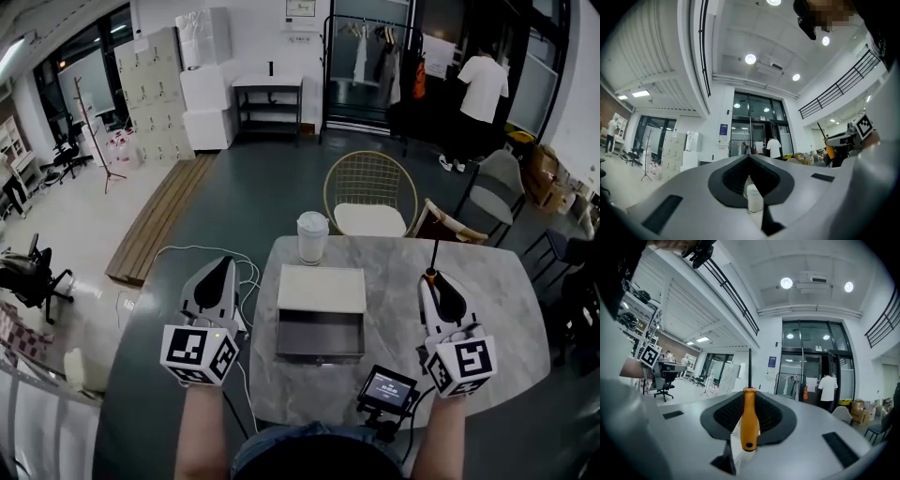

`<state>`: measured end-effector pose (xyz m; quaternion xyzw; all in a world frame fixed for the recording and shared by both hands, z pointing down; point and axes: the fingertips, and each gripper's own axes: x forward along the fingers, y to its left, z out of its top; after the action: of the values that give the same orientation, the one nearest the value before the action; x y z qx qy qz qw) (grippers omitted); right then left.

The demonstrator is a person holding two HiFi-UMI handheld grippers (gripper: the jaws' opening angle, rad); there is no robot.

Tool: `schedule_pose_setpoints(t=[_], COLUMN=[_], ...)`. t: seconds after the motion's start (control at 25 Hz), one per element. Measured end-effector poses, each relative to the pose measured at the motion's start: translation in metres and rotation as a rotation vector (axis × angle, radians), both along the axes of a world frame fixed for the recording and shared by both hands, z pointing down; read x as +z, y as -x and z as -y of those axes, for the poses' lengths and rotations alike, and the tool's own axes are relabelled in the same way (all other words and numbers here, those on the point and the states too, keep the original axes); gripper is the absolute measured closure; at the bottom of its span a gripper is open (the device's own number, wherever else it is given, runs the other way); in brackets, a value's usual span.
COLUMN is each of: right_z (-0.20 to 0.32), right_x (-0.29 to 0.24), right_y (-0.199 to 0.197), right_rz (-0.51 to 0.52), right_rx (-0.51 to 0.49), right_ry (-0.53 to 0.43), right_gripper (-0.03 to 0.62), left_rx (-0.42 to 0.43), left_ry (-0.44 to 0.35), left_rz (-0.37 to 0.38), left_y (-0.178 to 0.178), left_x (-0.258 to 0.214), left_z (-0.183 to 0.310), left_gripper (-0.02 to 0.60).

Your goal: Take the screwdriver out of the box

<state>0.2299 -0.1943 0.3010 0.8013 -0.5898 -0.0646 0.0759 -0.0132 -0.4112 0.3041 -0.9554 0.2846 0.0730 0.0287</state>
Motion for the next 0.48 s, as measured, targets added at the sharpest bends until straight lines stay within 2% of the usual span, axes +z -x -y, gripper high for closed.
schedule_pose_setpoints(t=[0.2,0.48], right_z=[0.021,0.031], right_x=[0.009,0.012], right_y=[0.006,0.007], right_rz=[0.012,0.0], right_rx=[-0.038,-0.064], right_ry=[0.0,0.01], right_gripper=[0.505,0.505], left_rx=[0.006,-0.005], left_ry=[-0.007,0.005], left_rz=[0.026,0.016], left_y=[-0.009,-0.012], left_x=[0.004,0.005], left_z=[0.001,0.007], left_gripper=[0.569,0.569])
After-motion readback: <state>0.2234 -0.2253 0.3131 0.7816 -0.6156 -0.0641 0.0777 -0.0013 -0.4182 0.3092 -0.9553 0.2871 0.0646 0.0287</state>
